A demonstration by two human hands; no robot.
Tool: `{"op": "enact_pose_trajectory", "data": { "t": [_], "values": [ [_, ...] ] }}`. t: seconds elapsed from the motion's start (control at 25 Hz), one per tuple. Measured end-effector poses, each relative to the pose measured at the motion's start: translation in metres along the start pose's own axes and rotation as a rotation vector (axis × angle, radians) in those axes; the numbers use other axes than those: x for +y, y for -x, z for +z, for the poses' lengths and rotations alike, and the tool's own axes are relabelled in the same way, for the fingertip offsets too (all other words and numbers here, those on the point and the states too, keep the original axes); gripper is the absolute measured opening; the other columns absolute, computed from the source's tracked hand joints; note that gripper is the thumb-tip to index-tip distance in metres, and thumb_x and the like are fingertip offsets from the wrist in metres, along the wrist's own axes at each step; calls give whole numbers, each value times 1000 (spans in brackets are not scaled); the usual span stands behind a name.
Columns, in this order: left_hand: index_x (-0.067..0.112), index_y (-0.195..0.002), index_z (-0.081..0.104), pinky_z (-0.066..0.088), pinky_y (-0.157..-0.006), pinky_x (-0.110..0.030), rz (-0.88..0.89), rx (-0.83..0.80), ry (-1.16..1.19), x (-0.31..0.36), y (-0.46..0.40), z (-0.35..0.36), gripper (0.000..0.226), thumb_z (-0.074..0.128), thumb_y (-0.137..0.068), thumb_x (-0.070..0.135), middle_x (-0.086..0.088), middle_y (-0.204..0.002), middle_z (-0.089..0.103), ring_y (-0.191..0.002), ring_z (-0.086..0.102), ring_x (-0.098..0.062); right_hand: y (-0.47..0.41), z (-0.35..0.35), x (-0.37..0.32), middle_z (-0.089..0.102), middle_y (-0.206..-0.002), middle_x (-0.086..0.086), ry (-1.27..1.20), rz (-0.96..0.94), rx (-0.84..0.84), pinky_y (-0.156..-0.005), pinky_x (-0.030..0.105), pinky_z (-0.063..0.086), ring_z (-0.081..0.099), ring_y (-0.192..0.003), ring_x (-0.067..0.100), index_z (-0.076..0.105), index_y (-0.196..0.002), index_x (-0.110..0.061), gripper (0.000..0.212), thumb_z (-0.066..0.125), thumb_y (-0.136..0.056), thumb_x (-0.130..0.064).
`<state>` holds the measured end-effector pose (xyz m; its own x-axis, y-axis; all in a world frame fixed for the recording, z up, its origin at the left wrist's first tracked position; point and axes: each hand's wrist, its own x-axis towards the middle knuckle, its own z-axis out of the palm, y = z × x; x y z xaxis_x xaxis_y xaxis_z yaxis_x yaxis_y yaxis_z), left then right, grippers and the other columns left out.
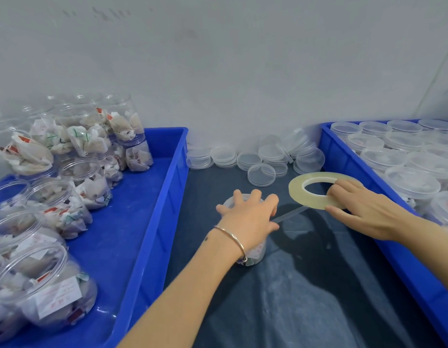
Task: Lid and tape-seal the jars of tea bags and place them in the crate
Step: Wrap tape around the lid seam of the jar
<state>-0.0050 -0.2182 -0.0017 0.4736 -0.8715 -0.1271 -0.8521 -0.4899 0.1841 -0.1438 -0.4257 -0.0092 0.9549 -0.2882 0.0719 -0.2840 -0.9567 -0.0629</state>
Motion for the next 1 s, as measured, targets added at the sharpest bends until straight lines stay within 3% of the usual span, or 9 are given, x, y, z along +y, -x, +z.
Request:
{"op": "enact_pose_trajectory", "data": {
  "t": [0.08, 0.16, 0.28, 0.36, 0.52, 0.72, 0.88, 0.92, 1.0],
  "values": [
    [25, -110, 48, 42, -86, -42, 178, 39, 95, -15, -2, -5, 27, 61, -89, 37, 9, -116, 45, -113, 36, -20, -7, 2, -6, 37, -92, -12, 23, -19, 31, -55, 28, 41, 41, -88, 16, 35, -85, -24, 27, 31, -91, -50],
    [25, -111, 50, 42, -77, -27, 321, -16, 261, -28, -2, -13, 38, 72, -80, 29, 15, -105, 49, -100, 39, -7, -14, 6, -16, 38, -93, -10, 43, -33, 56, -50, 24, 34, 36, -85, 12, 36, -86, -23, 29, 30, -90, -51],
    [26, -115, 49, 42, -70, -8, 388, -67, 413, -39, -6, -16, 54, 79, -71, 18, 15, -118, 52, -105, 47, -5, -26, 15, -32, 40, -97, -9, 42, -43, 57, -50, 22, 30, 32, -82, 8, 39, -91, -21, 29, 32, -92, -50],
    [26, -125, 43, 39, -77, -2, 372, -58, 458, -46, -10, -14, 70, 83, -67, 17, 14, -128, 45, -115, 43, 0, -29, 21, -39, 41, -101, -9, 2, -36, 43, -54, 25, 35, 33, -83, 8, 42, -95, -20, 30, 34, -95, -48],
    [21, -141, 32, 32, -92, -13, 220, -31, 295, -51, -12, -14, 96, 86, -64, 35, 9, -142, 21, -126, 32, -7, -28, 26, -40, 42, -106, -9, -27, -17, 51, -55, 26, 33, 33, -86, 7, 46, -104, -20, 35, 34, -95, -51],
    [52, -138, 22, 55, -82, -43, 29, -239, 83, -46, -10, -32, 94, 81, -68, 34, -1, -118, 39, -105, 52, -24, -19, 14, -31, 44, -106, -18, -43, -44, 36, -61, 26, 39, 41, -99, 7, 50, -107, -31, 57, 20, -79, -72],
    [49, -133, 26, 49, -49, -28, 39, -282, 10, -39, -14, -39, 86, 71, -73, 5, -4, -120, 38, -78, 57, -24, -15, 15, -39, 45, -101, -20, -1, -68, 42, -67, 25, 32, 41, -102, 6, 50, -105, -31, 61, 15, -78, -73],
    [46, -131, 26, 47, -49, -27, 26, -255, -8, -35, -14, -34, 82, 67, -74, 4, -5, -119, 37, -80, 54, -24, -15, 16, -41, 45, -101, -20, 15, -68, 59, -68, 25, 32, 41, -100, 6, 49, -102, -29, 61, 13, -78, -73],
    [40, -126, 25, 49, -68, -38, -13, -188, 19, -28, -14, -19, 70, 70, -76, 21, -4, -117, 33, -100, 44, -29, -14, 16, -44, 44, -100, -18, 44, -55, 107, -70, 27, 32, 40, -93, 7, 44, -97, -28, 60, 10, -78, -73]
  ]
}}
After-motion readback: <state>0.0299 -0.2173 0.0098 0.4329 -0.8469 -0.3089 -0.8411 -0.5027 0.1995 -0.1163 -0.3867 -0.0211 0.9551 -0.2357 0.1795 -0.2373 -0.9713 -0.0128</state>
